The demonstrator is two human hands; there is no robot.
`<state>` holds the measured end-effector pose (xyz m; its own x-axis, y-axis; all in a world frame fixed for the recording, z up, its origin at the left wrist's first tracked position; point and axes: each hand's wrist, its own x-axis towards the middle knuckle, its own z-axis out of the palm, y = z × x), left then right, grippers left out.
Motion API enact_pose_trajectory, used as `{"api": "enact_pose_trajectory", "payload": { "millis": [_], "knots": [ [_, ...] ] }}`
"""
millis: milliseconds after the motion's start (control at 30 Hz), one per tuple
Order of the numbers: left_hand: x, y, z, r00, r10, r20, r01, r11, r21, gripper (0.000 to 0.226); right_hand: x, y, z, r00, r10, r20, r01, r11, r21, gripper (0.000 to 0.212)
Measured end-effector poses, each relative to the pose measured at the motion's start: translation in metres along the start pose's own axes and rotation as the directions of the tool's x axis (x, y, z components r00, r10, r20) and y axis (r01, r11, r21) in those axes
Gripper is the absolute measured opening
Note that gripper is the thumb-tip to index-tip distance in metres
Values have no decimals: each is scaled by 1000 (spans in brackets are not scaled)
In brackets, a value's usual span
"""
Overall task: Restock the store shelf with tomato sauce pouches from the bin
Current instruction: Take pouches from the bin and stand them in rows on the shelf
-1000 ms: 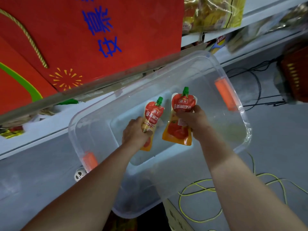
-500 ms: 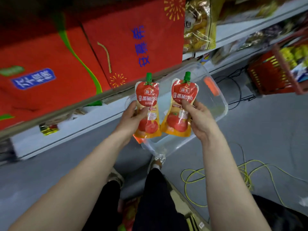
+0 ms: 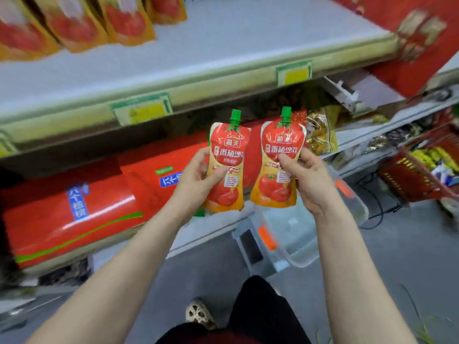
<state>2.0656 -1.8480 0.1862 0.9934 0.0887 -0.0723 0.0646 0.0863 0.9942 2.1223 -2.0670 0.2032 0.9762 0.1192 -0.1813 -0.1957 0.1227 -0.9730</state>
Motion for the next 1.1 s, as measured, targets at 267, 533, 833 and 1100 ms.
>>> {"api": "enact_pose_trajectory", "payload": {
  "millis": [267,533,833,1100],
  "knots": [
    [6,127,-44,964,253,-87,-259,963,-78,27,8,-132,73,949,-267,169,266,964,24,22],
    [57,198,-83,844,458,-278,-480,877,-15,34,83,-211,145,895,-341,288,376,923,-78,30],
    [101,196,-123,728,394,-561,-453,891,38,29,199,-206,202,921,-235,311,297,940,-169,24],
    [123,192,-133,712,353,-607,-408,912,51,29,262,-197,237,910,-169,378,239,960,-147,26]
  ]
}}
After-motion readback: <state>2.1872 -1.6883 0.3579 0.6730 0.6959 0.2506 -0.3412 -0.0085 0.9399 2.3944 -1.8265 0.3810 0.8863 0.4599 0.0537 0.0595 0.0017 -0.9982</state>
